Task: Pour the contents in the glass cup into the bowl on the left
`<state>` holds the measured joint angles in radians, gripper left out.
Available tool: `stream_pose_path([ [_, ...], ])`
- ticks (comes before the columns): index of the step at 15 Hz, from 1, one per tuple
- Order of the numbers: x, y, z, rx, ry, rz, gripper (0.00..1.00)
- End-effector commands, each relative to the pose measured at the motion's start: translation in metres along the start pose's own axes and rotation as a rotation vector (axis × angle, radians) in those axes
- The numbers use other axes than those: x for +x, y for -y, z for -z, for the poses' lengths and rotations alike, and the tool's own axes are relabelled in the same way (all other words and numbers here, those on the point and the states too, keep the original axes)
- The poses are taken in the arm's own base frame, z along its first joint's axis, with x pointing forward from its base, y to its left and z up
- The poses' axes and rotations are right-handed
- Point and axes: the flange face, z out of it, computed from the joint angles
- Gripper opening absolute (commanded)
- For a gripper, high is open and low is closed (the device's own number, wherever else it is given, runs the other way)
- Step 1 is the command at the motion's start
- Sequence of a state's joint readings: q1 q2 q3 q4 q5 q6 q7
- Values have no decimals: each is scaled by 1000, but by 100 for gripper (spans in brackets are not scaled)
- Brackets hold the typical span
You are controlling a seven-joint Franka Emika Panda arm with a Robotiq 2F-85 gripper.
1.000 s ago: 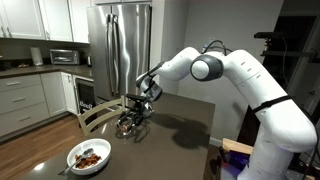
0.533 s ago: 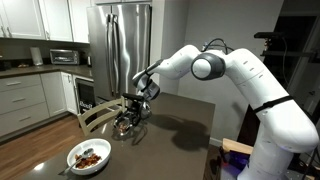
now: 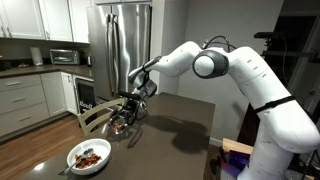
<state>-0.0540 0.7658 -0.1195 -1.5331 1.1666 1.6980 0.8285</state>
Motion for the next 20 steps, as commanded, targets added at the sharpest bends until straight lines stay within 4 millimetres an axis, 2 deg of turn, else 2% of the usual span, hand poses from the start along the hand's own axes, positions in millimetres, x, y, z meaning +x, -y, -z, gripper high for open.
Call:
stream_pose_path([
  [1, -17, 6, -7, 27, -63, 47, 53],
  [8, -33, 13, -29, -1, -86, 39, 53],
  [20, -75, 16, -35, 6, -185, 168, 53],
])
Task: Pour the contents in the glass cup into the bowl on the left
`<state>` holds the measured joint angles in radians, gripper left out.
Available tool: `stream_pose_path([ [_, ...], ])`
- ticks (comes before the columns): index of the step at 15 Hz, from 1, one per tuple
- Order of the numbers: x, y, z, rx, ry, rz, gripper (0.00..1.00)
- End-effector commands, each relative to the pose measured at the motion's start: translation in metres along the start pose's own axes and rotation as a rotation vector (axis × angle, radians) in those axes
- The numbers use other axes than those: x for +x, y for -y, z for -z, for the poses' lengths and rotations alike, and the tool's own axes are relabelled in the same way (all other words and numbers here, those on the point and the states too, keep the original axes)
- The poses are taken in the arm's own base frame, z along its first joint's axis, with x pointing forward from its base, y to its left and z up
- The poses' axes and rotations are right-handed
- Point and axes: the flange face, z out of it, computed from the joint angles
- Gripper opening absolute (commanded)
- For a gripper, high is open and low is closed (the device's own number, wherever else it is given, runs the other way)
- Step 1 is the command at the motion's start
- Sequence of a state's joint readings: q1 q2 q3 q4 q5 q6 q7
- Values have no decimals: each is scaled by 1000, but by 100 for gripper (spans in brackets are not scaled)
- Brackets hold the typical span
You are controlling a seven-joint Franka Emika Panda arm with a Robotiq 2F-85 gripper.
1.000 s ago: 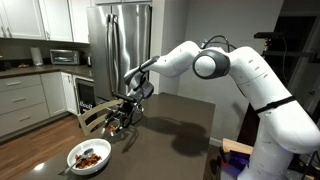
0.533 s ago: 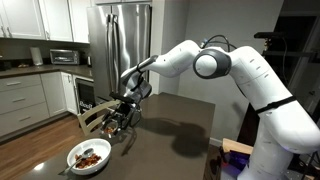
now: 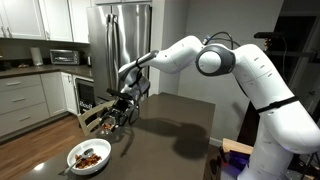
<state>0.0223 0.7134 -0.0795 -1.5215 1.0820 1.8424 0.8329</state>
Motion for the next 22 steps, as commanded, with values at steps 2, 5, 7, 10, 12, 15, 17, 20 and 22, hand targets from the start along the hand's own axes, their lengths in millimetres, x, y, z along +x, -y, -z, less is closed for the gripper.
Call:
stream_pose_path([
  [2, -24, 2, -2, 22, -87, 71, 53],
  [5, -30, 5, -9, 41, -133, 104, 53],
  [7, -33, 5, -14, 46, -159, 121, 53],
  [10, -37, 4, -18, 43, -167, 127, 53],
  [12, -41, 2, -20, 41, -168, 135, 53],
  [15, -44, -2, -23, 29, -163, 150, 53],
  [17, -45, -6, -25, 21, -163, 163, 53],
  [20, -47, -10, -29, 18, -174, 180, 53],
  [22, -46, -11, -32, 27, -198, 204, 53],
])
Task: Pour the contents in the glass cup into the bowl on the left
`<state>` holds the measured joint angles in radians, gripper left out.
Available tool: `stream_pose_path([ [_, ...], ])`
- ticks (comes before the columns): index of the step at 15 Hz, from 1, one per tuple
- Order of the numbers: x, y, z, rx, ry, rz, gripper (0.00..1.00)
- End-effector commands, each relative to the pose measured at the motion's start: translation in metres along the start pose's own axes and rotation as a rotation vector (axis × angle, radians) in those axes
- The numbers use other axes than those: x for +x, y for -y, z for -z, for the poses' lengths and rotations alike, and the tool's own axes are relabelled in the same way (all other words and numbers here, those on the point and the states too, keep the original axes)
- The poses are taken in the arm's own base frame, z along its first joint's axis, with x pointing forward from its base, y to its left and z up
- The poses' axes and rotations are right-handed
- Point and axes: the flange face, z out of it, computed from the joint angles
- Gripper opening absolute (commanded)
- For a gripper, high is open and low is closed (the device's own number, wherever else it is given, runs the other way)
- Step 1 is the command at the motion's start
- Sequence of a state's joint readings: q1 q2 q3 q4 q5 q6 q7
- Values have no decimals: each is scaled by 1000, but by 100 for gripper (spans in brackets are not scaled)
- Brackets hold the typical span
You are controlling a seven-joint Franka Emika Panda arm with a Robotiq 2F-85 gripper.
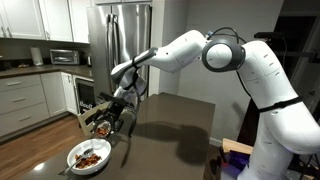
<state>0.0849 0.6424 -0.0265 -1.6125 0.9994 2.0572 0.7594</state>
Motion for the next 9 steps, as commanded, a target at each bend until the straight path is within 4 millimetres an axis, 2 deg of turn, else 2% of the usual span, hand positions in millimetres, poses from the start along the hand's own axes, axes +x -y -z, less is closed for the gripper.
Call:
stream_pose_path([
  [1, -11, -6, 3, 16, -63, 66, 53],
  [9, -18, -6, -5, 47, -136, 127, 53],
])
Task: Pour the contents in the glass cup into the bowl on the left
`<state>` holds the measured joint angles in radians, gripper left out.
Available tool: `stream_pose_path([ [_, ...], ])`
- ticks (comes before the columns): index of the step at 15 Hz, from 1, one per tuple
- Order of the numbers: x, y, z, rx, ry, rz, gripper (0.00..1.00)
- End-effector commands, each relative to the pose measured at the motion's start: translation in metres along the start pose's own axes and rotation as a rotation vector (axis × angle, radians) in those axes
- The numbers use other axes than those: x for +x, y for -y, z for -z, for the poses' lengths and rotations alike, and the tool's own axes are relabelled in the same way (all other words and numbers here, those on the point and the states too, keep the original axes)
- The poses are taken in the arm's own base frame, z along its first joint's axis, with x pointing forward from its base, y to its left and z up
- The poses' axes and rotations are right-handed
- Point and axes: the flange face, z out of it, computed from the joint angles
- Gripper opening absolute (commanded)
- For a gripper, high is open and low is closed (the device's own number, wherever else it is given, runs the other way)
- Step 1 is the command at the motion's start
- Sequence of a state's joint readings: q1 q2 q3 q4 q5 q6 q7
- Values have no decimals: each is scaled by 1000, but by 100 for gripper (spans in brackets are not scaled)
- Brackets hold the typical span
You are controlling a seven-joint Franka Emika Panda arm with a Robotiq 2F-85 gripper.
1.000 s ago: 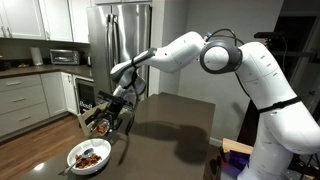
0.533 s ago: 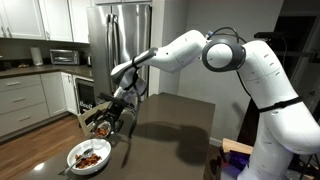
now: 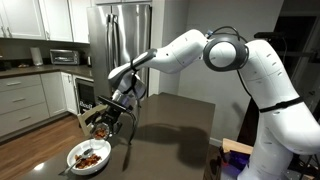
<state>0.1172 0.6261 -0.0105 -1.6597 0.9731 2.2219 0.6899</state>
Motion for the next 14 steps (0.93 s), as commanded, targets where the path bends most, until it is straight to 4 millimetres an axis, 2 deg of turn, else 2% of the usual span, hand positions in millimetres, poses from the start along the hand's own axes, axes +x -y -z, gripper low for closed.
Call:
stream_pose_path([
  [1, -13, -2, 10, 4, -26, 39, 53],
  [9, -28, 7, 23, 20, -88, 116, 53],
  [14, -42, 10, 22, 25, -119, 167, 53],
])
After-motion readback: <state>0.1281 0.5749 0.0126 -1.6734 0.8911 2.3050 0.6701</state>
